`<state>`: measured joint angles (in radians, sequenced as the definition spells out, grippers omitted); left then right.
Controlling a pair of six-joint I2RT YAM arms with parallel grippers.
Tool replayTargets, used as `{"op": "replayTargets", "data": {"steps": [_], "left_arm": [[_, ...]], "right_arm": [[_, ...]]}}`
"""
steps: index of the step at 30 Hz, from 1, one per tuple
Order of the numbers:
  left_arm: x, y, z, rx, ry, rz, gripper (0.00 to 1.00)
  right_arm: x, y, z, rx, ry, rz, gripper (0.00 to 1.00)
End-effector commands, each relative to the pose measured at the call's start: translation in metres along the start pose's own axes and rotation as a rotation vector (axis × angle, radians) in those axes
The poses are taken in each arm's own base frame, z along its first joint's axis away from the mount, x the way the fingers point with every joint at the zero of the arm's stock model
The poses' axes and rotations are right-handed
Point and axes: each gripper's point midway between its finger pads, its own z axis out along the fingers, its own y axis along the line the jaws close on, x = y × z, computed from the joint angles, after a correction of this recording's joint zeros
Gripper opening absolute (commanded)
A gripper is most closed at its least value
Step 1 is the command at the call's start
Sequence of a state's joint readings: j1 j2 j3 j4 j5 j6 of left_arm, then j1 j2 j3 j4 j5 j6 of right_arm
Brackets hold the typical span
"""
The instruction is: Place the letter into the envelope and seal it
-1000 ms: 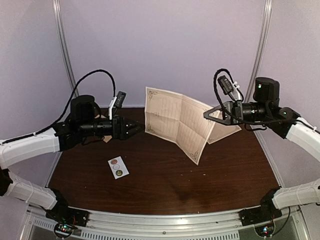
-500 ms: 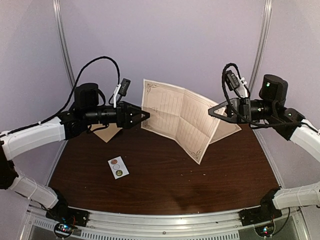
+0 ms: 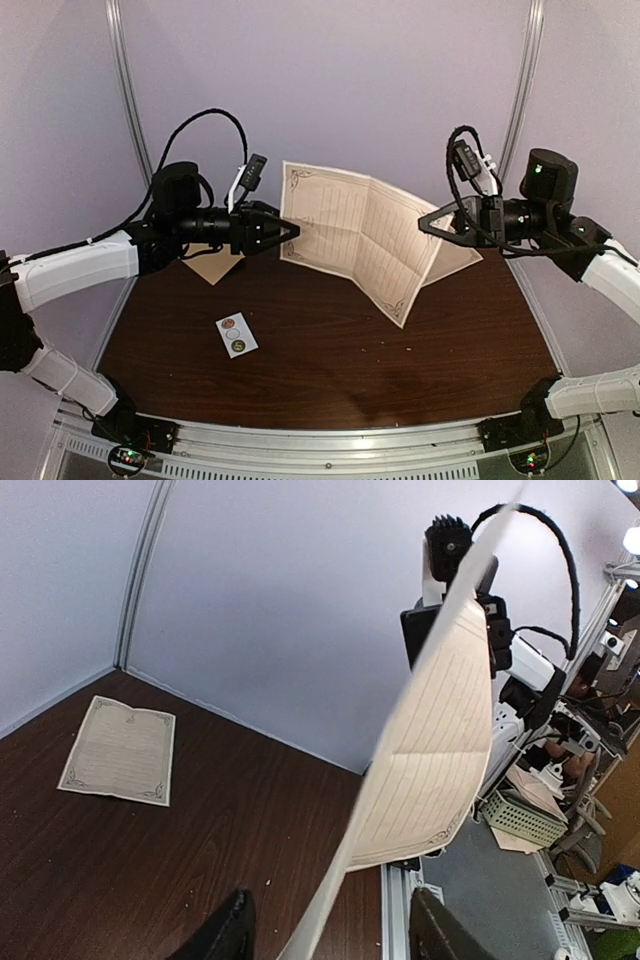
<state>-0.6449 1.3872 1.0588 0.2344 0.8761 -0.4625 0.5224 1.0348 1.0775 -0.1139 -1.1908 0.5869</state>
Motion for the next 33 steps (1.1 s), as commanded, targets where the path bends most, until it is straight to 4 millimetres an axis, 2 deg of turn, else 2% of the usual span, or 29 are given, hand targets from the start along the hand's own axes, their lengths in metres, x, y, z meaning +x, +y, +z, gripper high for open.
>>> {"op": "replayTargets", "data": {"steps": [1,5,7,11,13,14,15,17,19,21,24,33], "left_arm": [[-0.021,-0.016,-0.003,0.052,-0.044,0.076,0.49],[-0.018,-0.013,-0.003,0.048,-0.041,0.065,0.31],[-0.017,-0.014,-0.002,0.052,-0.038,0.061,0.26],[-0.016,-0.012,-0.004,0.038,-0.042,0.055,0.03],[-0.015,-0.010,-0.005,0.017,-0.046,0.044,0.00],[-0.013,-0.007,-0.006,-0.004,-0.052,0.033,0.00],[-0.013,-0.003,-0.008,-0.034,-0.065,0.022,0.00],[-0.013,0.003,-0.015,-0.094,-0.101,-0.006,0.00],[-0.013,0.006,-0.021,-0.136,-0.141,-0.048,0.00],[-0.015,0.004,-0.027,-0.141,-0.180,-0.083,0.00],[-0.016,0.000,-0.032,-0.134,-0.222,-0.130,0.00],[-0.015,-0.003,-0.034,-0.134,-0.218,-0.181,0.00]], "right_arm": [[0.000,0.002,0.003,-0.021,0.008,-0.015,0.00],[0.001,-0.002,0.004,-0.017,0.012,-0.008,0.00],[0.001,-0.004,0.005,-0.015,0.015,-0.002,0.00],[0.003,-0.012,0.006,0.012,0.014,0.002,0.00],[0.002,-0.021,0.007,0.054,0.000,0.013,0.00],[0.000,-0.027,0.007,0.081,-0.011,0.020,0.03],[-0.001,-0.035,0.006,0.119,-0.026,0.031,0.12],[-0.004,-0.051,0.004,0.192,-0.066,0.044,0.34],[-0.005,-0.062,0.001,0.239,-0.116,0.056,0.61],[-0.006,-0.069,-0.002,0.253,-0.182,0.058,0.77],[-0.003,-0.075,-0.003,0.249,-0.244,0.063,0.84],[-0.004,-0.083,0.010,0.268,-0.263,0.002,0.86]]}}
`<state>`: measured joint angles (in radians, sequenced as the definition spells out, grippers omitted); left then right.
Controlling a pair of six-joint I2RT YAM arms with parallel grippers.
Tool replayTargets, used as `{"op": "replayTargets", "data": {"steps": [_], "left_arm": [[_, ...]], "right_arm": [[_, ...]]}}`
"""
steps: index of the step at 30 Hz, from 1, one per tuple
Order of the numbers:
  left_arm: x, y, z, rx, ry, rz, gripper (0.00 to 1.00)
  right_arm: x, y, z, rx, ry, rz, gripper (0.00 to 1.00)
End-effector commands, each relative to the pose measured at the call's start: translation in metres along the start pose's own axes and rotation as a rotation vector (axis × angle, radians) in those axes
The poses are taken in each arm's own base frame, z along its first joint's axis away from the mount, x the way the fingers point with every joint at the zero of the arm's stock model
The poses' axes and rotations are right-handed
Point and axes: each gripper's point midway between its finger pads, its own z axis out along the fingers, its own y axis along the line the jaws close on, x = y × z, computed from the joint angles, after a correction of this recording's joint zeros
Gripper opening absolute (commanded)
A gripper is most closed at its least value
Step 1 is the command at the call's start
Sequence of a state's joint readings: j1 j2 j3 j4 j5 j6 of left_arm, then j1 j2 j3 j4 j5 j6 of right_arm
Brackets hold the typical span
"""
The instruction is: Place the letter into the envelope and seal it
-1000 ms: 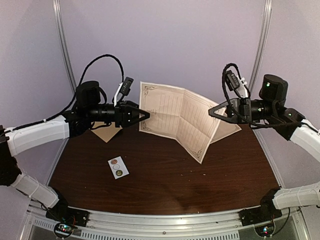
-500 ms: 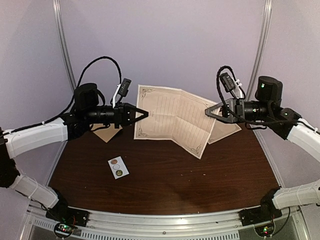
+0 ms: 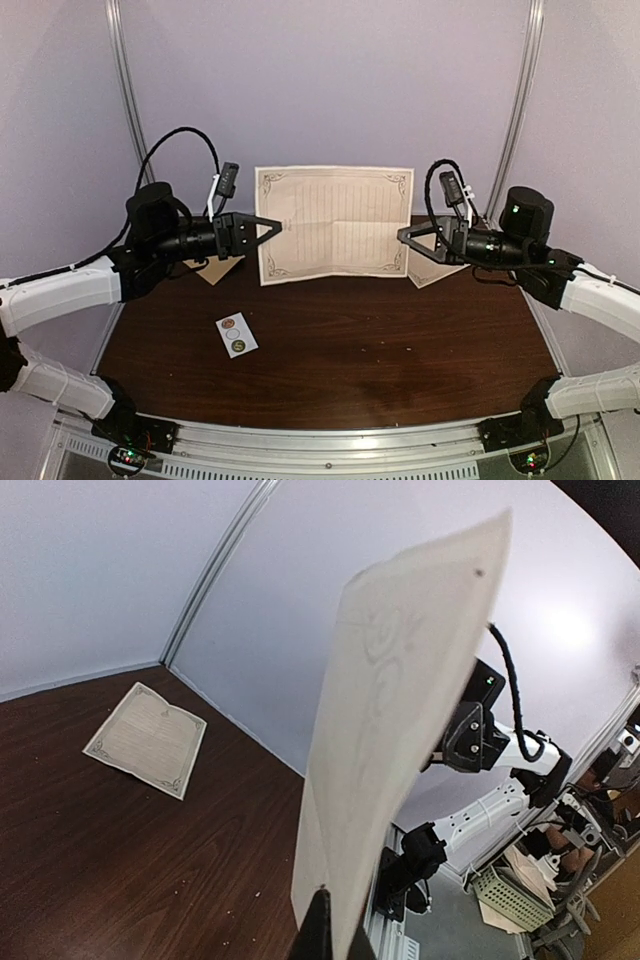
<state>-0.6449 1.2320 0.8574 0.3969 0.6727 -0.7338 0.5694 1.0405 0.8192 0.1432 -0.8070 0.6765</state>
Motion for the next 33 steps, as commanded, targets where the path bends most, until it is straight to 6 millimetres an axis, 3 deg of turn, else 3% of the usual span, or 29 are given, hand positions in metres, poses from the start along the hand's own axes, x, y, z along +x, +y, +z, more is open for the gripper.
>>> {"op": "replayTargets", "data": {"steps": [1,6,11,18,21,24,26,29,33], "left_arm": [[-0.013,-0.009,-0.004,0.014,-0.047,-0.002,0.00],[-0.007,-0.006,-0.003,0.011,-0.024,-0.017,0.00],[0.000,0.001,0.000,0.004,-0.006,-0.040,0.00],[0.005,0.006,0.001,-0.013,0.007,-0.062,0.00],[0.005,0.004,0.000,-0.005,0.010,-0.070,0.01],[0.000,-0.001,-0.004,0.001,-0.006,-0.056,0.44],[-0.007,-0.003,-0.012,-0.009,-0.029,-0.042,0.62],[-0.019,-0.003,-0.027,-0.035,-0.067,-0.031,0.77],[-0.037,0.005,-0.051,-0.119,-0.124,-0.007,0.85]], "right_arm": [[-0.021,0.011,0.007,-0.022,-0.080,-0.082,0.86],[-0.024,0.013,0.017,-0.032,-0.079,-0.098,0.82],[-0.027,0.017,0.026,-0.055,-0.080,-0.101,0.66],[-0.026,0.008,0.029,-0.005,-0.106,-0.084,0.09],[-0.030,0.002,0.024,0.035,-0.148,-0.075,0.00],[-0.031,0.003,0.019,0.048,-0.164,-0.081,0.00],[-0.032,0.007,0.015,0.043,-0.172,-0.085,0.00],[-0.030,0.014,0.013,0.016,-0.157,-0.091,0.00],[-0.028,0.035,0.009,-0.067,-0.130,-0.109,0.00]]}}
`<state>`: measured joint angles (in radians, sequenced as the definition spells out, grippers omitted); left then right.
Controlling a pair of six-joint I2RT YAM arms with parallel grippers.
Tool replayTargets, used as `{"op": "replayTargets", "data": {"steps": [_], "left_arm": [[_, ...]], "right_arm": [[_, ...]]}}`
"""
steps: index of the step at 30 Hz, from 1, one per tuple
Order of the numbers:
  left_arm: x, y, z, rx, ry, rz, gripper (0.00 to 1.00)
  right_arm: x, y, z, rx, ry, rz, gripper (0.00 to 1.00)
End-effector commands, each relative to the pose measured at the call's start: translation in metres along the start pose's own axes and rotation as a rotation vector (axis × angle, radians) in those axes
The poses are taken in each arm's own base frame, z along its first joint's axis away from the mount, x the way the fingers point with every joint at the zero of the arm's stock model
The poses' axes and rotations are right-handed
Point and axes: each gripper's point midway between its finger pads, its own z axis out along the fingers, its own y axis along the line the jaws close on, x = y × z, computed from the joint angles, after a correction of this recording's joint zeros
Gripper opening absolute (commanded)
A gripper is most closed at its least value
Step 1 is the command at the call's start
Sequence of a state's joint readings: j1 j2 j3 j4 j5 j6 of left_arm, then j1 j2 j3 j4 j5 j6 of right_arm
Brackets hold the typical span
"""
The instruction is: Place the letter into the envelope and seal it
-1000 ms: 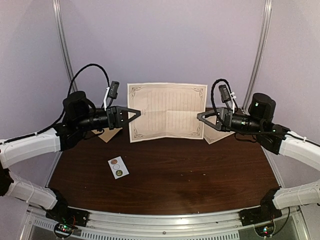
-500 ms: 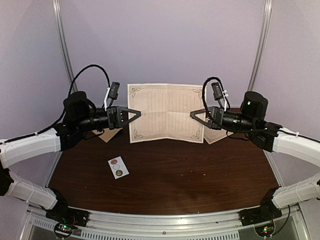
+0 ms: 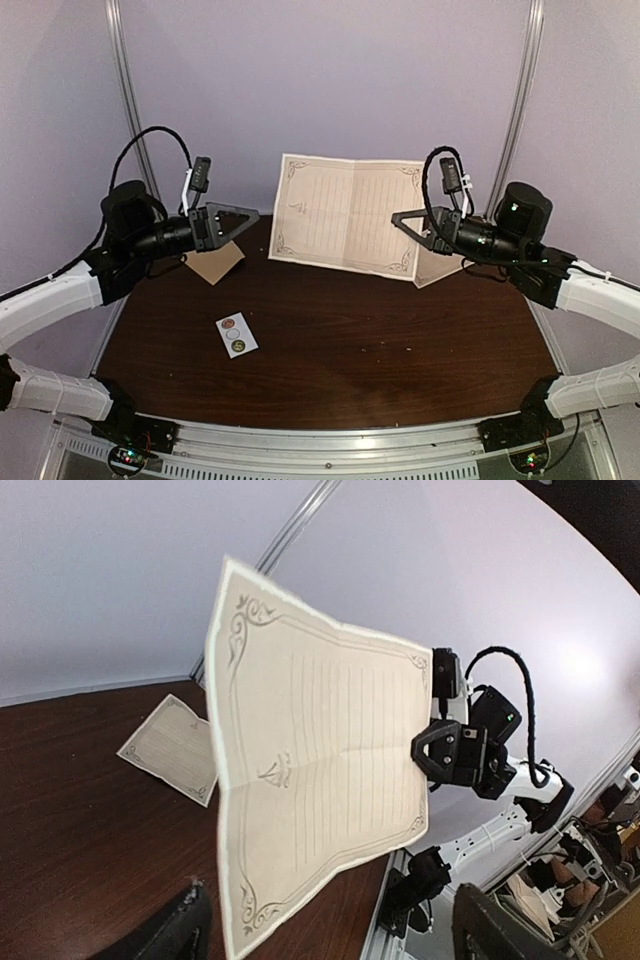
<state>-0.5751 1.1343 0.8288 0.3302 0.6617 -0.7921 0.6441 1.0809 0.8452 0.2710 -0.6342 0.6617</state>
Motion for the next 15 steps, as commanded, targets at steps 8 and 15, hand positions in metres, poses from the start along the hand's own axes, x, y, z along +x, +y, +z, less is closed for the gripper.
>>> {"op": "replayTargets", "data": {"steps": [8,15], "left_arm": [[-0.045,0.041,-0.044,-0.266,-0.143,0.000,0.88],[-0.021,0.076,-0.020,-0.302,-0.054,-0.067,0.88]], "right_arm": [[-0.006,0.067,-0.025,-0.228,0.049,-0.070,0.00],[-0.010,0.095,-0.035,-0.328,0.079,-0.094,0.00]]}}
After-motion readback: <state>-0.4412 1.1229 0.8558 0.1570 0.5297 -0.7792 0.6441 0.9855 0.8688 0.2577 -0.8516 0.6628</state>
